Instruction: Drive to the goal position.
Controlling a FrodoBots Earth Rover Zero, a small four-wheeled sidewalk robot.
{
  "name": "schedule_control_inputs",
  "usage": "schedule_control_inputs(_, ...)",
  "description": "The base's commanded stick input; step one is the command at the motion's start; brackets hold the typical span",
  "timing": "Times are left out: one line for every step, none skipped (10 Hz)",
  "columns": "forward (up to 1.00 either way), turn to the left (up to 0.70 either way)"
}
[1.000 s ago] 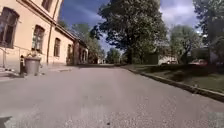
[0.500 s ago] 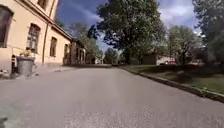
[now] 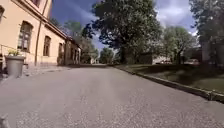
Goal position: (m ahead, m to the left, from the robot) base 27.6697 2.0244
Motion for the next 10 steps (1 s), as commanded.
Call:
schedule_control_inputs(0.70, 0.06)
schedule_control_inputs(0.70, 0.06)
schedule_control_inputs(0.70, 0.06)
schedule_control_inputs(0.70, 0.06)
schedule_control_inputs(0.70, 0.06)
schedule_control_inputs(0.70, 0.06)
schedule_control_inputs(0.70, 0.06)
schedule_control_inputs(0.70, 0.06)
schedule_control_inputs(0.70, 0.06)
schedule_control_inputs(0.70, 0.06)
